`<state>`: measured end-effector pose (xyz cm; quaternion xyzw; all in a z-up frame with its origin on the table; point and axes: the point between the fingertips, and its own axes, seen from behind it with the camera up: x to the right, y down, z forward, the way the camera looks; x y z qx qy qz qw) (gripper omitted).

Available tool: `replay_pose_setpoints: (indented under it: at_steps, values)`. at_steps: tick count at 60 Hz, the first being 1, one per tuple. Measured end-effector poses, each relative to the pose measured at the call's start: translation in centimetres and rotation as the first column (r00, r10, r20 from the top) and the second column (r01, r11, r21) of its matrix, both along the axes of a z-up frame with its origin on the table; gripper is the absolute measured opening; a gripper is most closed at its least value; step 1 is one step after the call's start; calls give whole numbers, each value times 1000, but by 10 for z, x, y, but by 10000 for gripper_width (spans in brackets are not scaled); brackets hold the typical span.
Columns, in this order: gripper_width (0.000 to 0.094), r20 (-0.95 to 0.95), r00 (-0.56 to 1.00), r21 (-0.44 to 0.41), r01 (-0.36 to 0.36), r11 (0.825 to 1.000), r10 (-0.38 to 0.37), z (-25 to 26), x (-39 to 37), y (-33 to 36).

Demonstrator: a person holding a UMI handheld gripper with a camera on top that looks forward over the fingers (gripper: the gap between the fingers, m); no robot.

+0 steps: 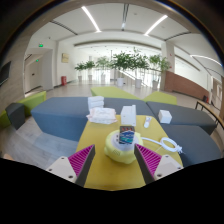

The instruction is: Unplug charger

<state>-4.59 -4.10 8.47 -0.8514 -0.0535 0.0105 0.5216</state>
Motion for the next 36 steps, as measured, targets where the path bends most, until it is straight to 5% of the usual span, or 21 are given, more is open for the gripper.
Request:
replay_pose_setpoints:
  at_steps: [13, 16, 20, 29, 36]
  values:
    - [780, -11, 999, 40, 36, 999, -35, -36, 37, 86]
    - [682, -17, 1000, 69, 14, 998, -12, -38, 32, 103]
    - [369, -39, 999, 91, 18, 996, -14, -41, 29, 119]
    - [242, -51, 998, 170, 49, 984, -41, -41, 30, 125]
    - [173, -48, 998, 151, 40, 988, -34, -35, 28, 123]
